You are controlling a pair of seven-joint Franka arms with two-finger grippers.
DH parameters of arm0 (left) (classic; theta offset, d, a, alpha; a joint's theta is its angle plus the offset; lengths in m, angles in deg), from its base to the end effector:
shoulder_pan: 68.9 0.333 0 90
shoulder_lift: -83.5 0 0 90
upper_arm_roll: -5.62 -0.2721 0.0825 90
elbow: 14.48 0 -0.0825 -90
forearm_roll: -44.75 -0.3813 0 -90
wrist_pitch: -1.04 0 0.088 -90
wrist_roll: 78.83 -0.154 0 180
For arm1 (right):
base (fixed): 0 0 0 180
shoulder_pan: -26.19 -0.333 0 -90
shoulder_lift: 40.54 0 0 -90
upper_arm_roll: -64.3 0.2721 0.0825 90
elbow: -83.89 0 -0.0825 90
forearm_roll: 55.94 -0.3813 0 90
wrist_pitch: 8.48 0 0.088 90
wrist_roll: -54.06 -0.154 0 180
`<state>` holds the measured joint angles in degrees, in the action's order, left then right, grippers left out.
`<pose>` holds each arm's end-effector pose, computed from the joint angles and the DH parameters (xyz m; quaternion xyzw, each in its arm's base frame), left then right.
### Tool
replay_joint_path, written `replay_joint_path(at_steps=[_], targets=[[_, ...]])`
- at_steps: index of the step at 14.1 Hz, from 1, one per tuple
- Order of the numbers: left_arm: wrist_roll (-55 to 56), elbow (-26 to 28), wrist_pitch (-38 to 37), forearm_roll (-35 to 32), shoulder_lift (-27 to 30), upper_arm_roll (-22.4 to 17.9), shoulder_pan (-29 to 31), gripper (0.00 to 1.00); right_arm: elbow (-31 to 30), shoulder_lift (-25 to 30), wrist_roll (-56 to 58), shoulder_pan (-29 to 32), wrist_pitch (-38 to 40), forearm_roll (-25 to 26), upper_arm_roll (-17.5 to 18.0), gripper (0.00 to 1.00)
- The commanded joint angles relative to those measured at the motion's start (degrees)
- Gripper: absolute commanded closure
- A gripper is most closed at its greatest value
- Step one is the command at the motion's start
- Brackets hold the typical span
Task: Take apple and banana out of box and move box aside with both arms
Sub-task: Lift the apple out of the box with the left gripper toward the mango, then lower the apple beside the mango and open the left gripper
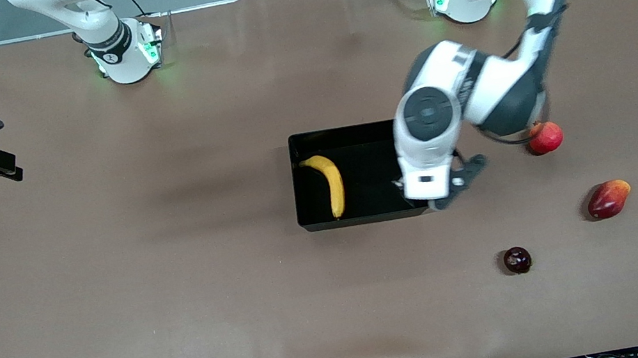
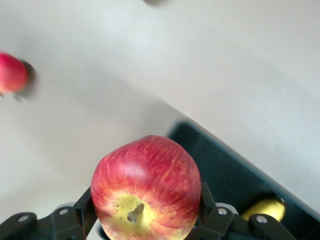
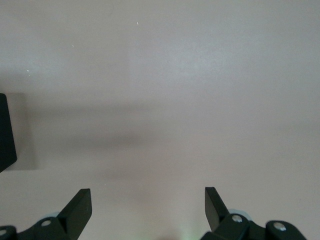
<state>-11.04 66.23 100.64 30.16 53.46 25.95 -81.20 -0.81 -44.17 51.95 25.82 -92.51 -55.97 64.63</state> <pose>0.5804 -0.2989 0.3173 -0.9545 -0.2851 0.0251 0.0839 0.5545 0.0068 0.5327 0.9992 -0.0123 -0.0375 0.0005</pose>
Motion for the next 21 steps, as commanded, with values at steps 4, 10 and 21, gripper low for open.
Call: replay_joint_path(at_steps=[4,10,21], targets=[[-17.0,1.1,-5.3,0.4,1.0,0.4,13.2,1.00,0.4,-0.1,-0.7,0.5,0.0,0.2,0.4,0.00],[-25.3,3.6,-2.7,-0.4,-4.0,0.3,22.2,1.00,0.4,-0.1,-0.7,0.5,0.0,0.3,0.4,0.00],[-27.4,6.8,11.6,-6.9,-10.0,0.0,26.4,1.00,0.4,-0.1,-0.7,0.5,0.0,0.2,0.4,0.00]])
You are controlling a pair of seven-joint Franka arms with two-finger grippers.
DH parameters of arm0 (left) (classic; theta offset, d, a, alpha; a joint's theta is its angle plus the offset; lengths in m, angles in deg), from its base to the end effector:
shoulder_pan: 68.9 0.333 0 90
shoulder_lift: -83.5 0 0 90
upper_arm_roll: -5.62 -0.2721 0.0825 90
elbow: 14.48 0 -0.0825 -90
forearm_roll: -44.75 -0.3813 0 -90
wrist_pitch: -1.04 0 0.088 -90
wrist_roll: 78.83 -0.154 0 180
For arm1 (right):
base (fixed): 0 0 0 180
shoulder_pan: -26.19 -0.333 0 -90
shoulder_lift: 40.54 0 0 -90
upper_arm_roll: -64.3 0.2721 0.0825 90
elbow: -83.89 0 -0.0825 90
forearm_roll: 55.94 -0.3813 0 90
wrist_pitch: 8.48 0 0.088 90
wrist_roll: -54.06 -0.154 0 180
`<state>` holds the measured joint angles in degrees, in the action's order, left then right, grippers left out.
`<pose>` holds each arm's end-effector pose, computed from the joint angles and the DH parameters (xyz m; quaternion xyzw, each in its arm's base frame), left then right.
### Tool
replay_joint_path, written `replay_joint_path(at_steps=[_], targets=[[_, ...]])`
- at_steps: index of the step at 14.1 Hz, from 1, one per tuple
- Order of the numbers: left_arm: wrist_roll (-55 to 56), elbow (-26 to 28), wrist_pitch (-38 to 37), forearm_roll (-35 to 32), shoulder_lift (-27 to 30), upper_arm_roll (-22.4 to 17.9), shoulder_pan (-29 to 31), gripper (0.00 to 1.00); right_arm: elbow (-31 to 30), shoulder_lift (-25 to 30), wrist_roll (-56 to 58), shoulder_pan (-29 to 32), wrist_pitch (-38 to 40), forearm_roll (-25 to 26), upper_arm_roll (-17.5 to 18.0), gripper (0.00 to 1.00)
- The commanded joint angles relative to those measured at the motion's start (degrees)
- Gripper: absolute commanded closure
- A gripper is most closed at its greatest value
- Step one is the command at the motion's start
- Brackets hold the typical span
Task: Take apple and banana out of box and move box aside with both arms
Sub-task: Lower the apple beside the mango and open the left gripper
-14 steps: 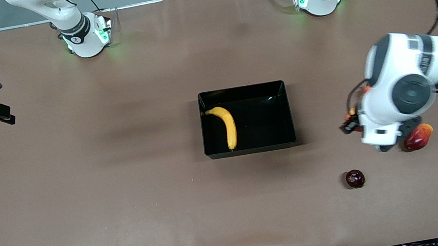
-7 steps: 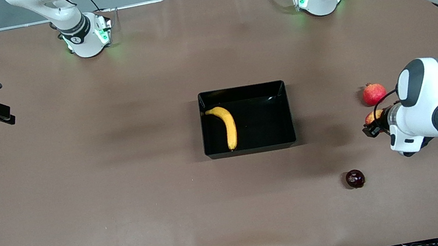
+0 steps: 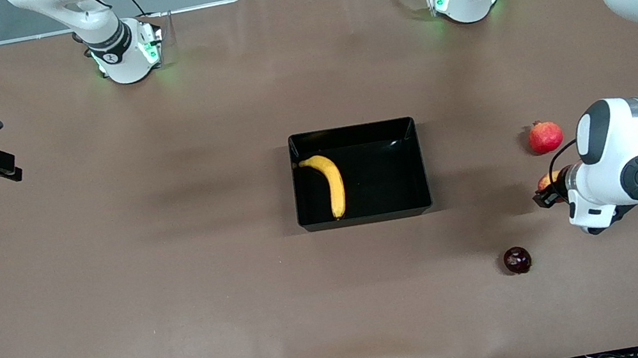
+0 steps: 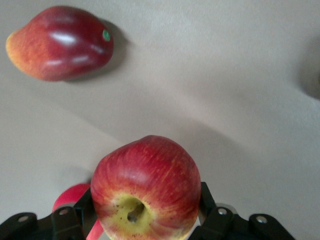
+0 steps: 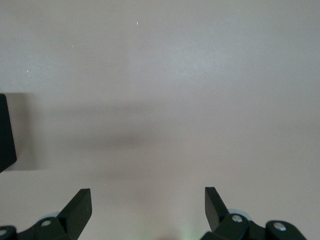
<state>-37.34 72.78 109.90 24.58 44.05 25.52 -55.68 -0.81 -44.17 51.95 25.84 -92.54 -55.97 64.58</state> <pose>0.6370 -0.0202 0.1750 -0.9606 -0.2414 0.1010 0.0937 0.5546 0.0061 0.5328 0.9992 -0.0129 -0.0373 0.0005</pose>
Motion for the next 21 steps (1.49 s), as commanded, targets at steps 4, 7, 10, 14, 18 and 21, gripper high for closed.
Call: replay_joint_path(at_steps=[4,7,10,14,18,21], targets=[[-3.6,0.1,6.0,-4.5,-2.7,0.3,2.2,1.00,0.4,-0.1,-0.7,0.3,0.0,0.3,0.4,0.00],[-6.7,-0.4,8.2,-5.1,-4.2,0.2,2.2,1.00,0.4,-0.1,-0.7,0.3,0.0,0.4,0.4,0.00],[-10.7,-0.7,9.5,-6.8,-5.7,-0.1,2.2,1.00,0.4,-0.2,-0.7,0.3,0.0,0.4,0.4,0.00],[-12.7,-1.1,11.2,-8.2,-7.1,-1.3,2.1,1.00,0.4,-0.4,-0.7,0.3,0.0,0.4,0.4,0.00],[-14.9,-2.8,13.0,-8.8,-8.5,-1.5,2.0,1.00,0.4,-0.8,-0.7,0.3,0.0,0.4,0.4,0.00],[-14.5,-3.9,13.0,-8.7,-9.1,-1.5,1.3,1.00,0.4,-1.3,-0.7,0.5,-1.0,0.1,0.4,0.00]])
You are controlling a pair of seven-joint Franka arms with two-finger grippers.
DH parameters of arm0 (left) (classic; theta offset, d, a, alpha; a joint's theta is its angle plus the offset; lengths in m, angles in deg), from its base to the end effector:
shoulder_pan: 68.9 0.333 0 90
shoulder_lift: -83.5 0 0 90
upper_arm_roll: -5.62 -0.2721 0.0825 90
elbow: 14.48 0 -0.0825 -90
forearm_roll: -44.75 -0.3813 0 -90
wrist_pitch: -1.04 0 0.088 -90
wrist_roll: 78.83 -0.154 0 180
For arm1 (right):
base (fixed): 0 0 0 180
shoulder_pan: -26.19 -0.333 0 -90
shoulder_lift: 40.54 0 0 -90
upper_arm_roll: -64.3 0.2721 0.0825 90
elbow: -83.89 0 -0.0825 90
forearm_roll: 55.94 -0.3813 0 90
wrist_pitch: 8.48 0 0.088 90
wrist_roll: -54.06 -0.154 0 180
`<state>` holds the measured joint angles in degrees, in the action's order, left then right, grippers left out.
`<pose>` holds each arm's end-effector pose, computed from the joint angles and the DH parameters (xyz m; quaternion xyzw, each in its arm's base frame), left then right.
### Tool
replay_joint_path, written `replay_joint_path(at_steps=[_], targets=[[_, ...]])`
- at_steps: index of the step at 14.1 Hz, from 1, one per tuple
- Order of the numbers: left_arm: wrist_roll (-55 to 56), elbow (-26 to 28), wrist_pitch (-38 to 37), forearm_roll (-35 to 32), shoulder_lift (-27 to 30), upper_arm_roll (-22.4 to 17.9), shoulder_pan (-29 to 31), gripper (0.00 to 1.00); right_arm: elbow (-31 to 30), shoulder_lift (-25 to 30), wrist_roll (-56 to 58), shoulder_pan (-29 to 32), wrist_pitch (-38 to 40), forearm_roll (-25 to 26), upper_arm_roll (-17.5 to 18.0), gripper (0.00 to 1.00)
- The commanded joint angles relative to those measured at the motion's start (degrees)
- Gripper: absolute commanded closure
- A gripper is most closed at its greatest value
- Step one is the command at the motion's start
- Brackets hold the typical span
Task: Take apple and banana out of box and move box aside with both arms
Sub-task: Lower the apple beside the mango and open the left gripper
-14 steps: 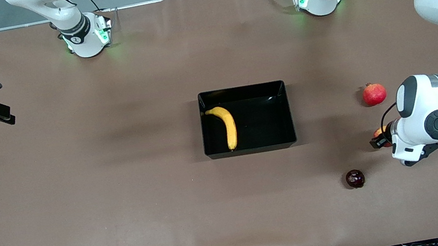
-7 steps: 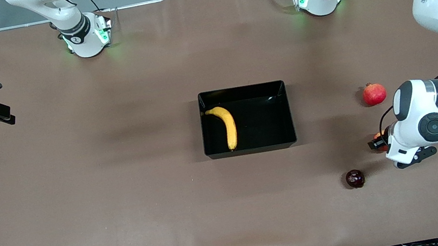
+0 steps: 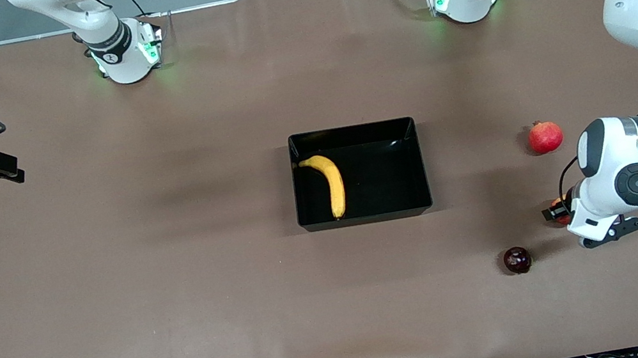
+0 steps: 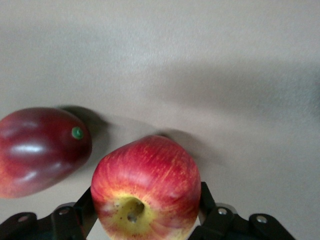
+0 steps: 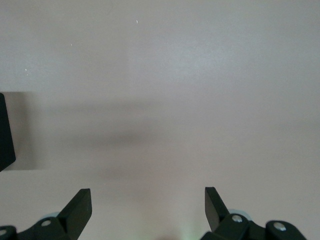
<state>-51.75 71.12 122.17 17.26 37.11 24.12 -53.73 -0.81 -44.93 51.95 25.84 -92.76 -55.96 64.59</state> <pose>0.6621 0.0159 0.1205 -0.9892 -0.1060 0.0439 0.0911 0.5578 0.0062 0.5257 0.9990 -0.0128 -0.0420 0.0006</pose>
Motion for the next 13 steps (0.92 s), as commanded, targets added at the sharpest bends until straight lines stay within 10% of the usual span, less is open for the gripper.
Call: replay_joint_path(at_steps=[1,8,11,13], targets=[[0.0,-2.5,0.8,-1.3,-2.1,0.0,-0.8,1.00,0.4,-0.5,-0.7,0.5,-2.6,-0.1,0.4,0.00],[0.2,-5.1,3.9,-1.3,-4.0,0.0,-2.6,0.98,0.4,-1.1,-0.8,0.5,-3.4,0.3,0.4,0.00],[0.1,-4.8,4.0,-1.6,-3.5,0.0,-2.4,0.00,0.4,-1.8,-0.7,0.6,-3.5,0.4,0.4,0.00],[0.5,-4.6,3.6,-1.5,-2.4,0.6,-2.5,0.00,0.4,-2.3,-0.7,0.6,-3.5,0.5,0.4,0.00]])
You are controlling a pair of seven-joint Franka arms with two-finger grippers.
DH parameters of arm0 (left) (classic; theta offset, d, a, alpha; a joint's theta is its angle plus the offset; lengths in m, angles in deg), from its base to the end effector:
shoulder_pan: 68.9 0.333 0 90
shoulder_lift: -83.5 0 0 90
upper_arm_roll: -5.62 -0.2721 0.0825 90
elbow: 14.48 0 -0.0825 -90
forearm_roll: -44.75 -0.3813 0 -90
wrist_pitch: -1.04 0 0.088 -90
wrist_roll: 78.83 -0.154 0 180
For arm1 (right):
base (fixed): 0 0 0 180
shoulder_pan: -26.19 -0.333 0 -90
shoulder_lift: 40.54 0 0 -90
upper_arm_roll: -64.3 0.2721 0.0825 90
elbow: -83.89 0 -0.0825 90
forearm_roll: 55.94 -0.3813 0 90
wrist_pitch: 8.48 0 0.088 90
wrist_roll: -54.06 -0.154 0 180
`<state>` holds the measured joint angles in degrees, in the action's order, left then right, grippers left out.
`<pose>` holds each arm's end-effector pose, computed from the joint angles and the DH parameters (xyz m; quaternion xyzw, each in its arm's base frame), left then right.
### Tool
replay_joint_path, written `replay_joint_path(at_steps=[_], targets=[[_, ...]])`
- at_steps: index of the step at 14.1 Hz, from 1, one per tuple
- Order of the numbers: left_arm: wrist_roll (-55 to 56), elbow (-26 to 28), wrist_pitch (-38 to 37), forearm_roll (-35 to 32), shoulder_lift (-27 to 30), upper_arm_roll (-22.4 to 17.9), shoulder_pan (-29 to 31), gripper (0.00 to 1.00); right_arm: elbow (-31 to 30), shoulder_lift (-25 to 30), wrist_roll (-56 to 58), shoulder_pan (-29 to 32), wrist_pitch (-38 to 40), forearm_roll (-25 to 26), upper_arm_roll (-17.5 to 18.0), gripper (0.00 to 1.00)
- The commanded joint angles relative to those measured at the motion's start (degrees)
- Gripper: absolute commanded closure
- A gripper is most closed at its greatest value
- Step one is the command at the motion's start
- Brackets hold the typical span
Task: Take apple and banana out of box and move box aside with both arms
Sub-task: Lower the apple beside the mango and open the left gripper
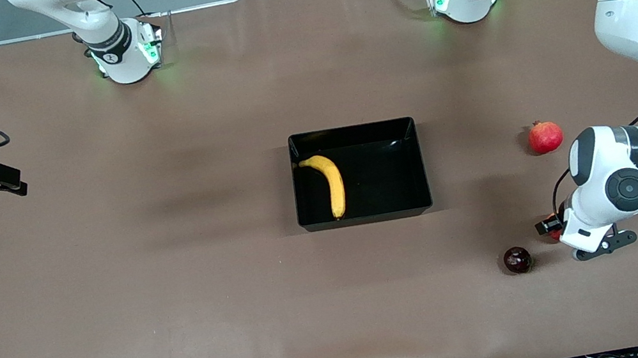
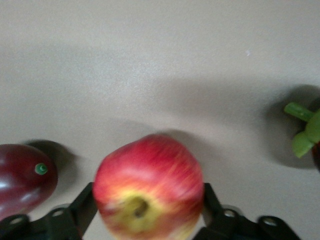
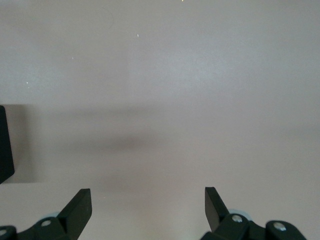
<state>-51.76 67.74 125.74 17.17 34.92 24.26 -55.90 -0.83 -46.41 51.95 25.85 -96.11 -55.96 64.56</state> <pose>0.6839 -0.0100 0.1243 -0.9930 -0.0915 0.0039 0.0748 0.5719 0.0059 0.5155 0.9996 -0.0132 -0.0258 0.0002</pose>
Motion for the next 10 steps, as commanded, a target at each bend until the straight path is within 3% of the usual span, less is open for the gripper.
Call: replay_joint_path(at_steps=[1,7,10], targets=[[0.5,-0.9,-0.8,-1.4,0.7,0.9,-0.2,0.00,0.4,-0.8,-0.7,0.6,-0.2,0.5,0.4,0.00],[5.5,-0.8,-16.8,-0.5,8.7,9.9,-0.6,0.00,0.4,-0.9,-0.7,0.8,-0.2,0.6,0.4,0.00],[14.1,-0.7,-19.6,1.0,9.8,16.4,-0.6,0.00,0.4,-0.9,-0.7,0.8,-0.2,0.6,0.3,0.00]])
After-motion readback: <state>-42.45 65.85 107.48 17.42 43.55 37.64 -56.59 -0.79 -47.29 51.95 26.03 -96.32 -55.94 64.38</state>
